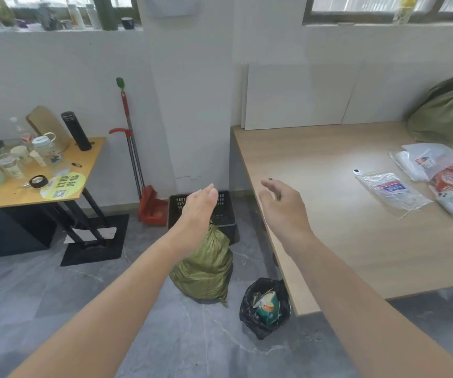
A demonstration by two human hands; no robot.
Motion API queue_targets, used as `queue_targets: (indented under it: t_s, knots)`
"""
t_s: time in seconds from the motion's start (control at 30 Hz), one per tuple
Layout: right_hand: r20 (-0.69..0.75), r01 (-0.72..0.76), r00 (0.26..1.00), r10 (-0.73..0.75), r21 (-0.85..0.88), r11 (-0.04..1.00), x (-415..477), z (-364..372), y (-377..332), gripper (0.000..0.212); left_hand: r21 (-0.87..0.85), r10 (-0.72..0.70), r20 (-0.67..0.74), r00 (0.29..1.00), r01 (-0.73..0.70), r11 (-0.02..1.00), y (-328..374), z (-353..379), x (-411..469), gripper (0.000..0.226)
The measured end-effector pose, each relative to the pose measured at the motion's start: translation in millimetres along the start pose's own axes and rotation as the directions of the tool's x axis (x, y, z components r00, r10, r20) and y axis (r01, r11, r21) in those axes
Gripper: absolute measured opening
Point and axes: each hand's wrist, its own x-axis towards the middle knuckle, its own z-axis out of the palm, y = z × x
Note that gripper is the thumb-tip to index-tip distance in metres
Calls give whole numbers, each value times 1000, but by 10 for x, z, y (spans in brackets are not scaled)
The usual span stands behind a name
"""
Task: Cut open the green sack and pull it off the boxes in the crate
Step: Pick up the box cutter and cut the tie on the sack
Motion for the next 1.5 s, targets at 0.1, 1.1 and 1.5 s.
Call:
queue_targets:
  t_s: [0.1,1.1,1.5]
  knots:
    - [-10,-33,999,33,-16,999,456,-161,190,33,-31,9,6,1000,-9,999,97,271,399,81]
    - [-156,-390,916,370,-126,912,3914,491,2453,38,11,-274,234,933,280,960,-1132,1671,4240,58]
    - [-180,-269,963,201,-586,765,4363,987,3596,35,-79,-249,179,952,266,961,-1864,2081,4668,78]
